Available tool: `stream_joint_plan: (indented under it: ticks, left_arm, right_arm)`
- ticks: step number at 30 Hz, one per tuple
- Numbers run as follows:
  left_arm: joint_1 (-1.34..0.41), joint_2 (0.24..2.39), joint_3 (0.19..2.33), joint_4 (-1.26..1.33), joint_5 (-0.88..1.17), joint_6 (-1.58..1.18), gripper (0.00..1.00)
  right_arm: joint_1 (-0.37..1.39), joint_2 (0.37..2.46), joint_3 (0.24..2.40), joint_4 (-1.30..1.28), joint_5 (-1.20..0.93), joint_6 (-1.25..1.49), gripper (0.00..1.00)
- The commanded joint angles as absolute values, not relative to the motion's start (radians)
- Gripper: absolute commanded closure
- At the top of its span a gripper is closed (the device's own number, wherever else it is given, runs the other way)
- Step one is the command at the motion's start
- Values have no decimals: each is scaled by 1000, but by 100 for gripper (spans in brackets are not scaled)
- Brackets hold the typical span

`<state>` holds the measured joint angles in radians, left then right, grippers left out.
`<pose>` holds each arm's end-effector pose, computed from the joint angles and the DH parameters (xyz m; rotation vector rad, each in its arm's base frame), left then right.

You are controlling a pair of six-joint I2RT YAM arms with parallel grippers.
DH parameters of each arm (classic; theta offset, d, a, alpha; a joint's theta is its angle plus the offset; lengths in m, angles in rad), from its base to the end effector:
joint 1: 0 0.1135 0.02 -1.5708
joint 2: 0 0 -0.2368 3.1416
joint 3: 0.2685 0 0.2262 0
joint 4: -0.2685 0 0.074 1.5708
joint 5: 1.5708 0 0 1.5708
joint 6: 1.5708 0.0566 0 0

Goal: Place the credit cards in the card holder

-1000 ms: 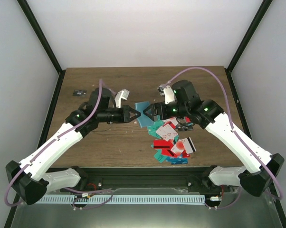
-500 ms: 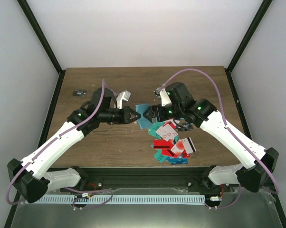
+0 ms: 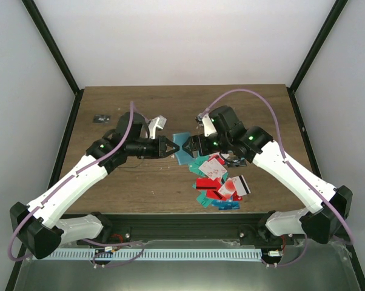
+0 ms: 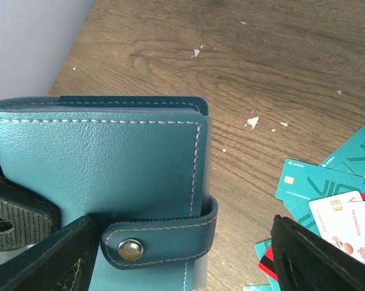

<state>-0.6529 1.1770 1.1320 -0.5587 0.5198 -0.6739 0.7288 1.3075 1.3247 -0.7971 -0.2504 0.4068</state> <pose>0.1824 -0.1749 0.3124 0.3066 2.3774 -1.2651 0.1898 0.1883 0.3153 -0.5261 2.4268 0.8198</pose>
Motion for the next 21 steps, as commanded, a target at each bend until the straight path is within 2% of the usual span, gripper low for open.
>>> stream_joint_plan:
  ticks: [1, 21]
  left_arm:
    - [-656, 1160, 1146, -490, 564, -674, 96]
    - [-657, 1159, 1176, -511, 564, -664, 96]
  right_arm:
    - [737, 1326, 1309, -810, -209, 390, 21]
    - [737, 1277, 1269, -876, -70, 448, 23]
